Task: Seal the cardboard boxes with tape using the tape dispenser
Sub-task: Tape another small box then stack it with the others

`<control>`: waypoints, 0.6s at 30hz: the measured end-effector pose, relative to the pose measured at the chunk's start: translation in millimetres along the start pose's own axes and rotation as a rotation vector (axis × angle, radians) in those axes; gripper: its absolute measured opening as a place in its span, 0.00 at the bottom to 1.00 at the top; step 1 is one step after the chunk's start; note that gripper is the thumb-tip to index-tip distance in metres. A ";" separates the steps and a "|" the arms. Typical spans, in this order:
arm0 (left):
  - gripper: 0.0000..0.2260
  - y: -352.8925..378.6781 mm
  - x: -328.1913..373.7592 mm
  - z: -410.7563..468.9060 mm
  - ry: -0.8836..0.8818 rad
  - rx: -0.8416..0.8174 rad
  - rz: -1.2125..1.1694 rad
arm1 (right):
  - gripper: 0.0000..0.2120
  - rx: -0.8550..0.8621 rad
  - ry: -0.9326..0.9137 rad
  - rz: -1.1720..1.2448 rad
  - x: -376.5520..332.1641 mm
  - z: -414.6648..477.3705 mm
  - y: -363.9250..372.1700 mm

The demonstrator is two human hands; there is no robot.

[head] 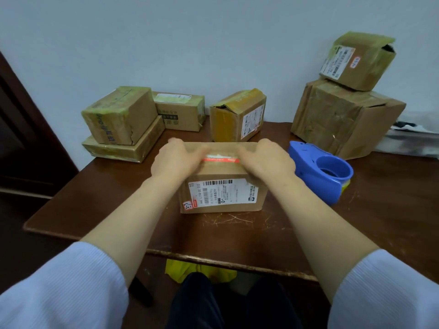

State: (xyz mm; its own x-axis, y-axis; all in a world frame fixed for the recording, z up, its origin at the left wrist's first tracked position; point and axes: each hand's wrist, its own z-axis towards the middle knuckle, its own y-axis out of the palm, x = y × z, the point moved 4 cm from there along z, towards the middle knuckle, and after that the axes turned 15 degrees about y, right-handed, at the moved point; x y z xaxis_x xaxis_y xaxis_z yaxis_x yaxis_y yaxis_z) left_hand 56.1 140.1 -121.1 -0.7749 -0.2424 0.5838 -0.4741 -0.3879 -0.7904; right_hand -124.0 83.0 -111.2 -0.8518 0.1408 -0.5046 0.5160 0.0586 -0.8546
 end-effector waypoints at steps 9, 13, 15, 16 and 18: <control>0.18 1.6 -6.5 3.5 -0.014 0.036 0.013 | 0.14 0.060 -0.102 0.035 9.2 7.5 -1.4; 0.25 -7.7 4.0 1.5 0.074 0.020 0.149 | 0.14 0.037 -0.059 0.447 47.6 25.6 -17.0; 0.38 -9.0 20.2 -3.0 0.303 -0.098 0.216 | 0.12 0.196 -0.029 0.403 73.4 32.1 -35.2; 0.42 -6.5 30.1 -5.6 0.418 -0.200 0.254 | 0.14 0.269 -0.005 0.269 86.0 35.5 -42.4; 0.48 1.4 44.0 -8.9 0.520 -0.435 0.362 | 0.22 0.299 0.066 -0.057 108.5 45.6 -49.0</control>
State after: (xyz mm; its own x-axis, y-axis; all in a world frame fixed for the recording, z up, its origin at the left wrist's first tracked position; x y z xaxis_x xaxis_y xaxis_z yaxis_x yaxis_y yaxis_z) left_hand 17.6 136.8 -98.2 -0.9590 0.2036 0.1970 -0.1915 0.0466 -0.9804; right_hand -245.8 50.3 -129.6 -0.8658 0.2098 -0.4542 0.4098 -0.2235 -0.8844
